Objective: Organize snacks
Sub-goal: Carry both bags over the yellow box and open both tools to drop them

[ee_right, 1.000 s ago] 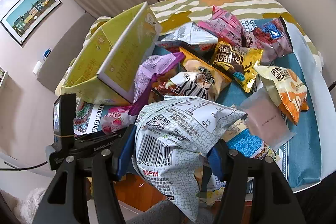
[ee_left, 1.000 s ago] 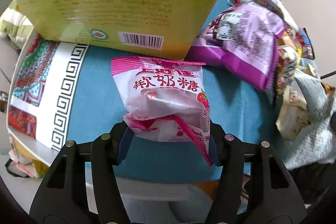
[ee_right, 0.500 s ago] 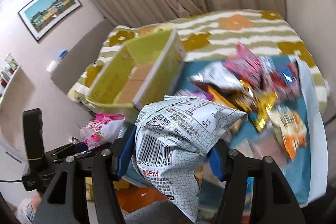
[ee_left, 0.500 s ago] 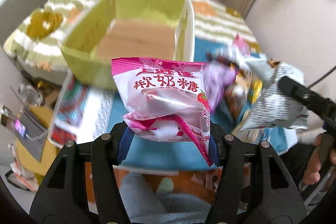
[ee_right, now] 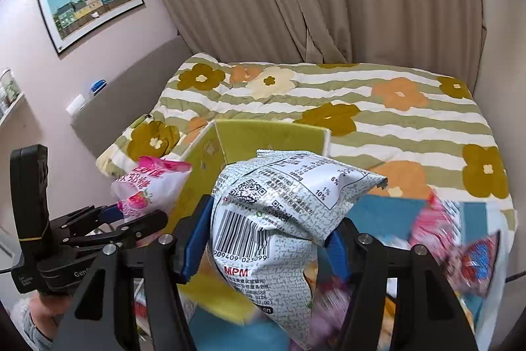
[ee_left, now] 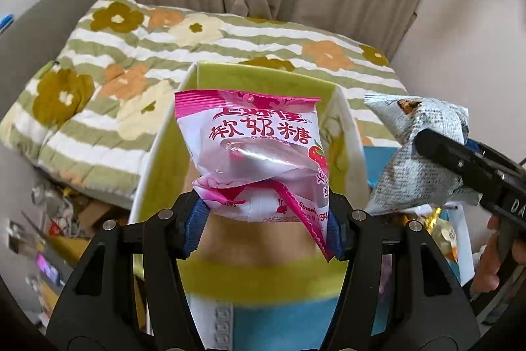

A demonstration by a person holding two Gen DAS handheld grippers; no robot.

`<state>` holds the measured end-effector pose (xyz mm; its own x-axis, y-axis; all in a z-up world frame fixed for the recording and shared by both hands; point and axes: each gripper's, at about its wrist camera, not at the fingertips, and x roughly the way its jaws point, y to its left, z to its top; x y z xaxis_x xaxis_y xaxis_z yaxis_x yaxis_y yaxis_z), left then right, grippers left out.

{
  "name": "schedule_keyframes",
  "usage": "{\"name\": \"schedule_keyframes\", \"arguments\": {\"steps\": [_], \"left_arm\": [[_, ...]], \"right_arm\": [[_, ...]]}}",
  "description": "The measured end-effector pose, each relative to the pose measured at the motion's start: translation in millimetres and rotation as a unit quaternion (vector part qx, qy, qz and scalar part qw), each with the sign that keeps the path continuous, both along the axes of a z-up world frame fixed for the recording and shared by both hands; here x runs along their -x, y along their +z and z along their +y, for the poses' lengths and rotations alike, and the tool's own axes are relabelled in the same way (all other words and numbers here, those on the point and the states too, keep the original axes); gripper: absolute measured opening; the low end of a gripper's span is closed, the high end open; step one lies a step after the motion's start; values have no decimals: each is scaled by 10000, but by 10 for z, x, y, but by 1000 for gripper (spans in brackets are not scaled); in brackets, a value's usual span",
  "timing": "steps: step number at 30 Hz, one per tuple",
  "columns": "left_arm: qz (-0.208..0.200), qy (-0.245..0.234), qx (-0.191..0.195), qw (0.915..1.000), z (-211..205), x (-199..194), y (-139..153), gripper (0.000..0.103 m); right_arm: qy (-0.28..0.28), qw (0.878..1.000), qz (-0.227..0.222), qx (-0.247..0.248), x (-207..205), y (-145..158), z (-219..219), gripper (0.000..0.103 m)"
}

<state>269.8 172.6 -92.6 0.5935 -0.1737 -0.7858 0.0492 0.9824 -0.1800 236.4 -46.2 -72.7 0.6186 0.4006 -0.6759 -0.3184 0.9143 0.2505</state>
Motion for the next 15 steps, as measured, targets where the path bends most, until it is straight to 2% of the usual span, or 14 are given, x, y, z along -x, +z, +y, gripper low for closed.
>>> {"name": "schedule_keyframes", "arguments": {"steps": [6,7,9,10,11,15], "left_arm": [[332,-348,-26,9988,122,-697,-270,56],[380,-386,-83,9985,124,-798,-339,59],[429,-441,-175,9980,114,-919,-419,79],[421,-458,-240,9978,113,-966,-452,99],[379,-467,-288,9978,119,-989,-473,103],[438,-531,-316,9971,163,-974,-547,103]], "right_arm": [[-295,9991,156,273,-522,-139,319,58],[-349,9987,197,320,-597,-168,342,58],[-444,9979,263,402,-709,-236,375,58],[-489,9974,296,449,-753,-267,385,58],[-538,9967,336,505,-793,-303,392,58],[-646,9945,496,666,-888,-413,406,58]]}}
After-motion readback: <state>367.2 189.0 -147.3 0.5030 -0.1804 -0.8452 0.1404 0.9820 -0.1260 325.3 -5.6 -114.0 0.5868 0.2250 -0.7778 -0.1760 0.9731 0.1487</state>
